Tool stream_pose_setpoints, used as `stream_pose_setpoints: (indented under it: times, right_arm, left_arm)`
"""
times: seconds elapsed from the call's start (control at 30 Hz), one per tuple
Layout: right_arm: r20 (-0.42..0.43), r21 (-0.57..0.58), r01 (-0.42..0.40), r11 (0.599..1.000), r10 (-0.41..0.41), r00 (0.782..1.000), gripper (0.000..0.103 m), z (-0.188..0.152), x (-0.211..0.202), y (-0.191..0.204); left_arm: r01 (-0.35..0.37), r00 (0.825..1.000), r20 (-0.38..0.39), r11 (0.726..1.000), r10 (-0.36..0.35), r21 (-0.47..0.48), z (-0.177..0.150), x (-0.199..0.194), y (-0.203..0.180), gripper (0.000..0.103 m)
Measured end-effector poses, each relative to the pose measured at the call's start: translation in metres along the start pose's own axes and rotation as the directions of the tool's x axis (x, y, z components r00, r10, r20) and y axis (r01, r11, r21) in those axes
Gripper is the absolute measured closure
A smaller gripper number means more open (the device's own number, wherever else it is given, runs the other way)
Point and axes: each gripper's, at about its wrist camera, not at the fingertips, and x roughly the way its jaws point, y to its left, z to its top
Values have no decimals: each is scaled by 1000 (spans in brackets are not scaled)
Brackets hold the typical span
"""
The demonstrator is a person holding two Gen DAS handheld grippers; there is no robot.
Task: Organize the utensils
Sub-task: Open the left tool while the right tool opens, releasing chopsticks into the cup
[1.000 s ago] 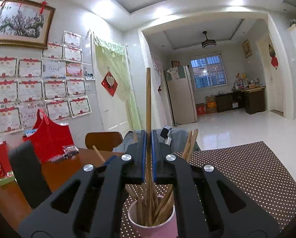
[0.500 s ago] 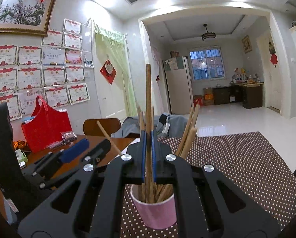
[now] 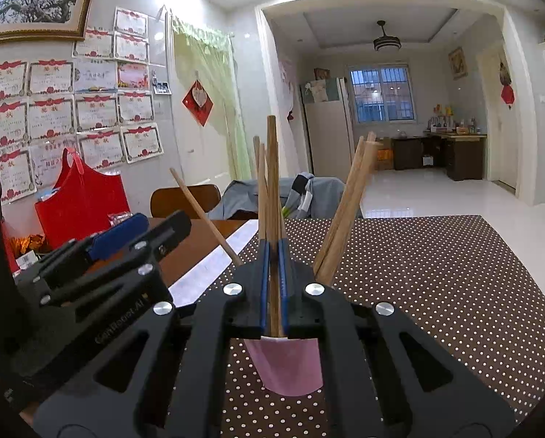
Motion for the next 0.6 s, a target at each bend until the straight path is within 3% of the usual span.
stream_pose_setpoints:
  times: [0.33, 0.37, 0.5, 0.6]
  right_arm:
    - [5, 10, 20, 1000, -20, 1000, 97, 2, -6, -1]
    - [11, 9, 27, 1000, -28, 1000, 94, 4, -9, 0]
    - [30, 19, 29, 999, -30, 999, 61, 8, -23, 0]
    - [44, 3, 34, 999, -34, 998, 58, 13, -40, 1]
  left_arm:
    - [-7, 1000, -10, 1000, 7, 10, 2, -2, 1, 52]
    - [-8, 1000, -11, 1000, 8, 8, 2, -4, 2, 51]
    - [-17, 1000, -15, 1000, 17, 6, 6, -14, 6, 43]
    - [-10, 1000, -6, 1000, 11, 11, 9, -29, 9, 41]
